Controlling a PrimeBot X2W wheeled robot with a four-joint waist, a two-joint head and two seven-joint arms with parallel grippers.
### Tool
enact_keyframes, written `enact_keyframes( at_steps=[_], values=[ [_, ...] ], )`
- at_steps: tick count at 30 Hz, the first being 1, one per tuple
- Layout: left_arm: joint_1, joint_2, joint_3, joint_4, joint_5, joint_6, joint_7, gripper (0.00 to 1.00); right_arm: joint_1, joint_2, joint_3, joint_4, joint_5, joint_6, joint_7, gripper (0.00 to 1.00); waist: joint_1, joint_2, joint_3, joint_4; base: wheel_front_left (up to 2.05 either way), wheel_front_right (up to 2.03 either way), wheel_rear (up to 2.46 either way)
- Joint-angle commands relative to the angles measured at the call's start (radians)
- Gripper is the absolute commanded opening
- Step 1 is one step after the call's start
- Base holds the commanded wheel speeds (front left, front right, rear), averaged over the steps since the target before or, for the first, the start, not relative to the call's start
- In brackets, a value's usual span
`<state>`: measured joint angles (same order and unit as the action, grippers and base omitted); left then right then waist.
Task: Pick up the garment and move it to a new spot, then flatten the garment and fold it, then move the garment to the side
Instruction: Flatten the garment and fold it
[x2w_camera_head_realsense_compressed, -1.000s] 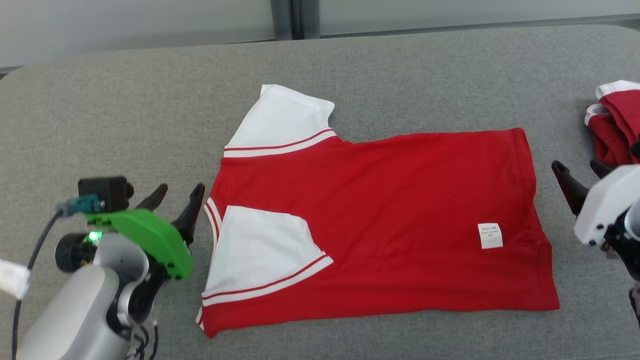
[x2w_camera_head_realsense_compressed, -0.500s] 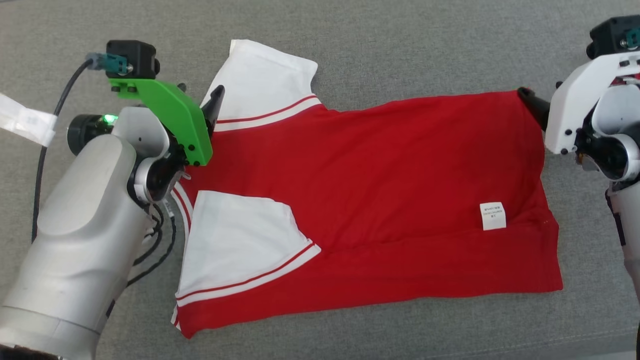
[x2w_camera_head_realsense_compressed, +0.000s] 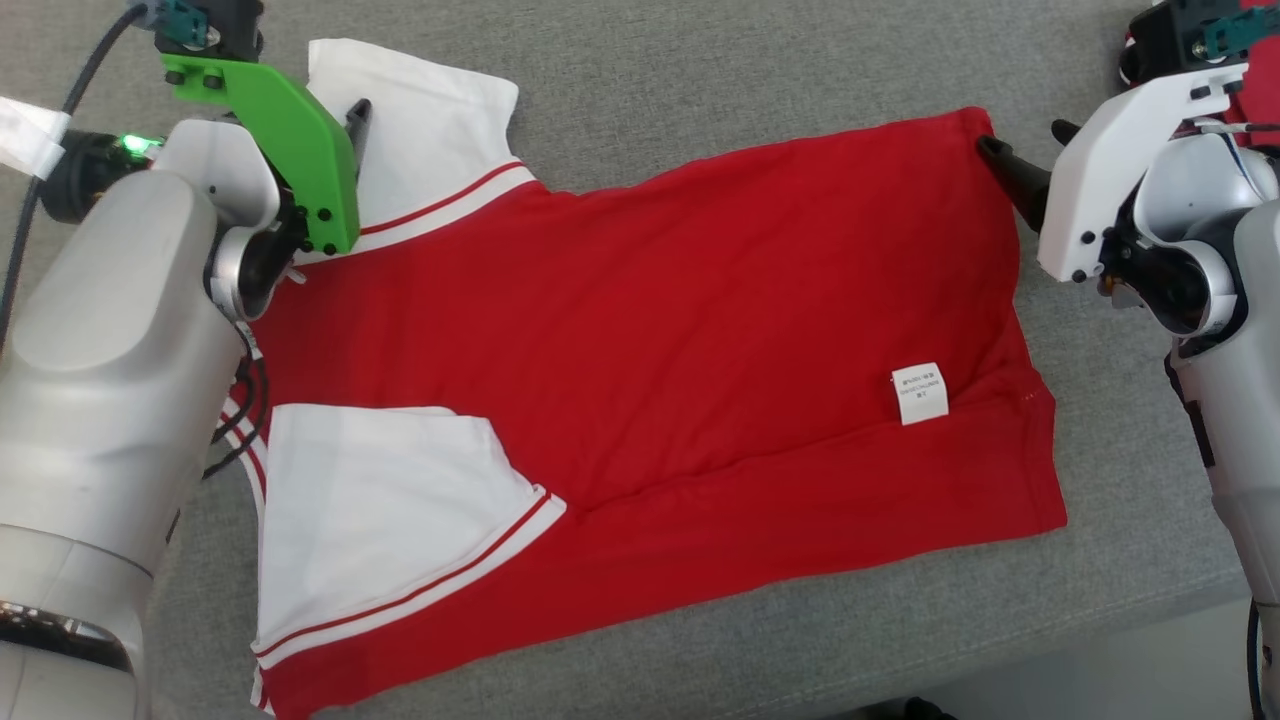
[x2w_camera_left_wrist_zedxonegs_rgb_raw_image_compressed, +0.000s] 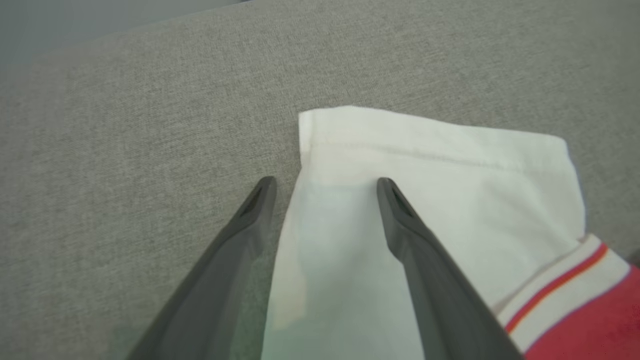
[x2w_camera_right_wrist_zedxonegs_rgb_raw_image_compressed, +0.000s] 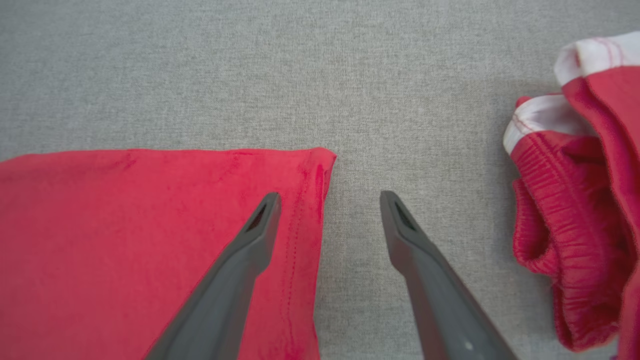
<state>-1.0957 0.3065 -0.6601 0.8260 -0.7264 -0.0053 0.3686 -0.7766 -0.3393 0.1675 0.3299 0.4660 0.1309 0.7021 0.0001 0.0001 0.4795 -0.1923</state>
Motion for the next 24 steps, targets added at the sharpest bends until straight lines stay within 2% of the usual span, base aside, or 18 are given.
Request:
enact_keyframes(
  at_steps=[1, 5, 8, 9, 10, 11, 15, 19, 24],
  values=[
    [-0.029, 0.017, -0.001, 0.014, 0.017, 0.006, 0.003, 1.0, -0.019, 0.007, 0.012, 0.002, 0.01, -0.001, -0.01, 1.0, -0.0001, -0.0001, 0.021, -0.034, 0.0, 0.0, 0.0],
    [-0.051, 0.019, -0.01, 0.048, 0.027, 0.027, 0.006, 1.0, -0.026, 0.01, 0.04, 0.005, 0.02, -0.001, -0.023, 1.0, -0.0001, -0.0001, 0.024, -0.053, 0.0, 0.0, 0.0],
    [-0.046, 0.011, -0.016, 0.07, 0.014, 0.012, 0.03, 1.0, -0.029, 0.006, 0.054, 0.01, 0.03, -0.001, -0.032, 1.0, -0.0001, -0.0001, 0.028, -0.059, 0.0, 0.0, 0.0],
    [-0.038, 0.009, -0.014, 0.079, 0.005, 0.009, 0.039, 0.77, -0.029, 0.004, 0.061, 0.011, 0.037, -0.001, -0.034, 1.0, -0.0001, -0.0001, 0.029, -0.06, 0.0, 0.0, 0.0],
    [-0.033, 0.009, -0.016, 0.083, 0.002, 0.002, 0.048, 0.49, -0.031, 0.001, 0.065, 0.009, 0.038, -0.001, -0.036, 1.0, -0.0001, -0.0001, 0.03, -0.061, 0.0, 0.0, 0.0],
    [-0.03, 0.013, -0.016, 0.085, 0.002, -0.006, 0.052, 0.0, -0.034, -0.006, 0.068, 0.006, 0.043, -0.001, -0.034, 1.0, -0.0001, -0.0001, 0.03, -0.062, 0.0, 0.0, 0.0],
    [-0.019, 0.029, -0.005, 0.094, -0.018, -0.015, 0.064, 0.0, -0.04, -0.034, 0.063, -0.014, 0.051, -0.001, -0.018, 1.0, -0.0001, -0.0001, 0.025, -0.058, 0.0, 0.0, 0.0],
    [-0.015, 0.045, 0.008, 0.078, -0.035, -0.021, 0.061, 0.0, -0.036, -0.077, 0.063, -0.043, 0.058, -0.001, 0.056, 1.0, -0.0001, -0.0001, 0.017, -0.05, 0.0, 0.0, 0.0],
    [-0.019, 0.053, 0.005, 0.051, -0.033, -0.015, 0.059, 0.0, -0.056, -0.099, 0.063, -0.081, 0.066, -0.001, 0.105, 1.0, -0.0001, -0.0001, 0.021, -0.034, 0.0, 0.0, 0.0]
  ],
)
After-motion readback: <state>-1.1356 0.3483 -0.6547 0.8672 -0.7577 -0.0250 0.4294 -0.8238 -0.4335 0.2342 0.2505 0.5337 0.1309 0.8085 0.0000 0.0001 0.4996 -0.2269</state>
